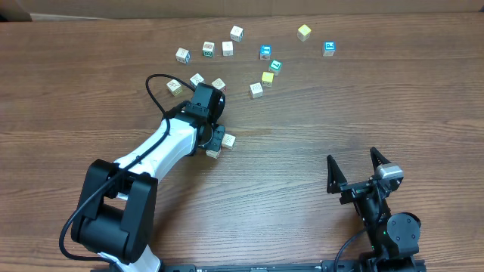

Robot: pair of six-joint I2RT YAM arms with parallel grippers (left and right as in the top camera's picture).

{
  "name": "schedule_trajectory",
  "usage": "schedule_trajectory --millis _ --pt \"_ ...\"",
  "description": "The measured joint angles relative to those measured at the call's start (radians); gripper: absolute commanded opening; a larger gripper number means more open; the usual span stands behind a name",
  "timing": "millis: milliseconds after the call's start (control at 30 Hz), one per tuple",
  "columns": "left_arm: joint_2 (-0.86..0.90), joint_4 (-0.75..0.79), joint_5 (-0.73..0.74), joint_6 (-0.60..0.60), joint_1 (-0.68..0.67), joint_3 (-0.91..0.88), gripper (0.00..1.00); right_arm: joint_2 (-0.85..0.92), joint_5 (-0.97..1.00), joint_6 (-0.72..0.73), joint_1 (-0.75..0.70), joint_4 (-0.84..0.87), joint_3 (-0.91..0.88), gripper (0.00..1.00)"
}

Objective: Form a circle

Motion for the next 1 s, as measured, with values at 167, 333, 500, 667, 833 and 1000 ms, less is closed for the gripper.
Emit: schedule_trajectory --millis 167,333,500,667,833,1000 --pt "0.0 -0.018 -0.026 -0.023 0.0 0.0 0.04 0.0 0.0 0.0 0.0 0.0 0.0 1.0" --pt "0.0 -0.045 -0.027 -0.024 0.0 0.0 0.04 0.0 0.0 0.0 0.0 0.0 0.0 1.0" --pt "0.0 -0.05 -0.024 -0.024 0.0 0.0 0.04 0.0 0.0 0.0 0.0 0.0 0.0 1.0" --pt "0.0 -0.045 -0.017 -0.023 0.0 0.0 0.04 0.0 0.0 0.0 0.0 0.0 0.0 1.0" --pt "0.0 -0.043 -0.003 -0.015 0.0 0.0 0.04 0.0 0.0 0.0 0.0 0.0 0.0 1.0" --pt "0.0 -0.037 0.007 -0.015 0.0 0.0 0.04 0.0 0.0 0.0 0.0 0.0 0.0 1.0"
